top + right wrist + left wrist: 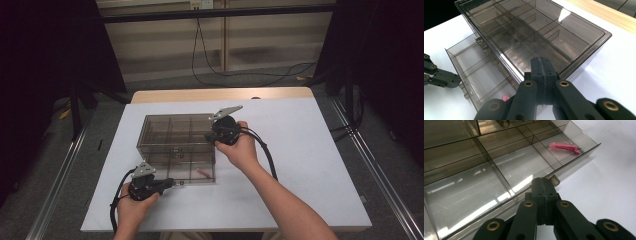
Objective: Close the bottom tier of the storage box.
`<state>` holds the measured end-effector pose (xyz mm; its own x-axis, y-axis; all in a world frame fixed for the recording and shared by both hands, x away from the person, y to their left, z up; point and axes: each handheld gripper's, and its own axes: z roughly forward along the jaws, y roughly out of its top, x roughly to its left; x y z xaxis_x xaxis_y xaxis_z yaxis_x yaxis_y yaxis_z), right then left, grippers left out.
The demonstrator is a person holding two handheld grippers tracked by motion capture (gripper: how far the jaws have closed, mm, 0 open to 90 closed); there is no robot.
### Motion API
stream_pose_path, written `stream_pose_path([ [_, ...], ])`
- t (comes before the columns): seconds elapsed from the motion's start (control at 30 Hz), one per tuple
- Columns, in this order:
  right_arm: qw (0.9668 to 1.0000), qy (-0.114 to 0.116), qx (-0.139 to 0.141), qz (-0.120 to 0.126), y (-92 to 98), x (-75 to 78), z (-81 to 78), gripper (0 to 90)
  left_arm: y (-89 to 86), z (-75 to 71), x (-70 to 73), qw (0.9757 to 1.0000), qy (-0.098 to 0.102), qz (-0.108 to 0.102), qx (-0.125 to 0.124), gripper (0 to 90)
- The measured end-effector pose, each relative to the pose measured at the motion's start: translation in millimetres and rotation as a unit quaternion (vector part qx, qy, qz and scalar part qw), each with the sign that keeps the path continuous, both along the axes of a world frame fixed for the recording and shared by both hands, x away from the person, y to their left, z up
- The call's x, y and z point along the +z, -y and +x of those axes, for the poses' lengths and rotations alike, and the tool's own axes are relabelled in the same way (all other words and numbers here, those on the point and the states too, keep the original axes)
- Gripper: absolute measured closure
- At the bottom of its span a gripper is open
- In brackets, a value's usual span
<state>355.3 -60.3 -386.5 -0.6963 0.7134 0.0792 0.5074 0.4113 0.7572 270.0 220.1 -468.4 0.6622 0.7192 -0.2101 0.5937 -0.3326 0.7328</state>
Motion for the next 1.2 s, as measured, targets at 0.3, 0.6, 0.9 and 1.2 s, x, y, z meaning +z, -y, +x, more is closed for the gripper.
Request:
stream_pose_path([
  [0.3, 1.0, 0.0, -0.002, 0.001, -0.3, -0.2, -0.2, 90.0, 1.5, 2.0, -0.4, 1.0, 0.001, -0.001, 0.004, 90.0],
  [0.6, 1.0, 0.001, -0.004, 0.001, -0.6, -0.2, -0.2, 90.0, 2.4, 4.5, -0.5, 1.0, 0.002, 0.0, 0.004, 90.0],
  [0.9, 1.0, 0.001, -0.005, 0.002, -0.8, -0.6, 0.2, 90.0, 2.9, 5.6, 0.2, 1.0, 0.004, -0.003, 0.007, 90.0],
  [1.2, 1.0, 0.003, -0.007, 0.002, -1.4, -0.7, 0.4, 90.0, 3.0, 7.0, 0.3, 1.0, 0.005, -0.002, 0.004, 90.0],
])
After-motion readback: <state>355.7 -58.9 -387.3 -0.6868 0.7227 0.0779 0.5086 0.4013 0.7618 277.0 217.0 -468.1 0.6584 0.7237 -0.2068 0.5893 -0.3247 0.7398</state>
